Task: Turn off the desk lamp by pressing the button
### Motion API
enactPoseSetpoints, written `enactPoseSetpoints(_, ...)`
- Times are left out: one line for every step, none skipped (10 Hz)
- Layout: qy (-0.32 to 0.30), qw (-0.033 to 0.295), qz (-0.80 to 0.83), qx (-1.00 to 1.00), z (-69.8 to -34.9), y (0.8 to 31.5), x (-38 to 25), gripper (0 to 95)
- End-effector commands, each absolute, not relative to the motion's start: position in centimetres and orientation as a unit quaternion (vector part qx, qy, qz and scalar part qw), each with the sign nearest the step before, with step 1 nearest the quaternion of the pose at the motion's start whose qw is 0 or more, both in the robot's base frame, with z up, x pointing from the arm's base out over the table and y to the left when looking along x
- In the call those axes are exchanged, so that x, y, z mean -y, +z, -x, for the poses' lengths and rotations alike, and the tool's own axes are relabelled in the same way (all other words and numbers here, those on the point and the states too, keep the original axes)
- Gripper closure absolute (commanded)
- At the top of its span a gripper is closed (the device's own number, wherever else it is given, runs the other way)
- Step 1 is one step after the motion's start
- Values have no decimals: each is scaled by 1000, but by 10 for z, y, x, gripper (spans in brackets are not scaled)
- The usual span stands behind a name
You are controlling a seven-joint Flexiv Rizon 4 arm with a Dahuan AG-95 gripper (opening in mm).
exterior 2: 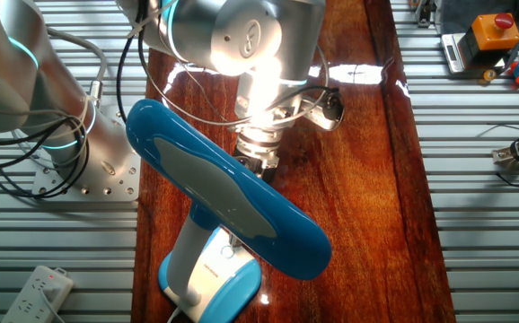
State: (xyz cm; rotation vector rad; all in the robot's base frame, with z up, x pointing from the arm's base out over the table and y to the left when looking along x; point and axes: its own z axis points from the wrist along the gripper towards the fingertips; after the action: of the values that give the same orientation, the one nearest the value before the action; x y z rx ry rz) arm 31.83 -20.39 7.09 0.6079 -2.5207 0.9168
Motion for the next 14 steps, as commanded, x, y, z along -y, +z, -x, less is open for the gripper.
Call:
enactPoseSetpoints(326, 194, -219, 899, -318, 71, 204, 950)
enactPoseSetpoints(326, 195, -221, 898, -318, 71, 204, 950)
enactPoseSetpoints(327, 195, -222, 897, -318, 71, 204, 950)
enactPoseSetpoints(329, 193, -222, 897, -318, 71, 204, 950)
enactPoseSetpoints(333, 188, -218, 898, -318, 71, 205, 950)
enactPoseSetpoints(331, 186, -217, 899, -317, 71, 208, 950)
enactPoseSetpoints(331, 185, -213, 900, -316, 71, 210, 950)
enactPoseSetpoints(327, 184, -212, 902, -315, 71, 214, 950)
enactPoseSetpoints(324, 186, -208, 904, -313, 69, 219, 950)
enactPoseSetpoints(319, 189, -201, 907, -313, 67, 220, 950)
enactPoseSetpoints(316, 189, -197, 909, -313, 64, 221, 950)
enactPoseSetpoints(306, 189, -190, 913, -314, 60, 222, 950)
enactPoseSetpoints(293, 190, -181, 920, -314, 57, 222, 950)
enactPoseSetpoints(288, 193, -176, 921, -314, 57, 222, 950)
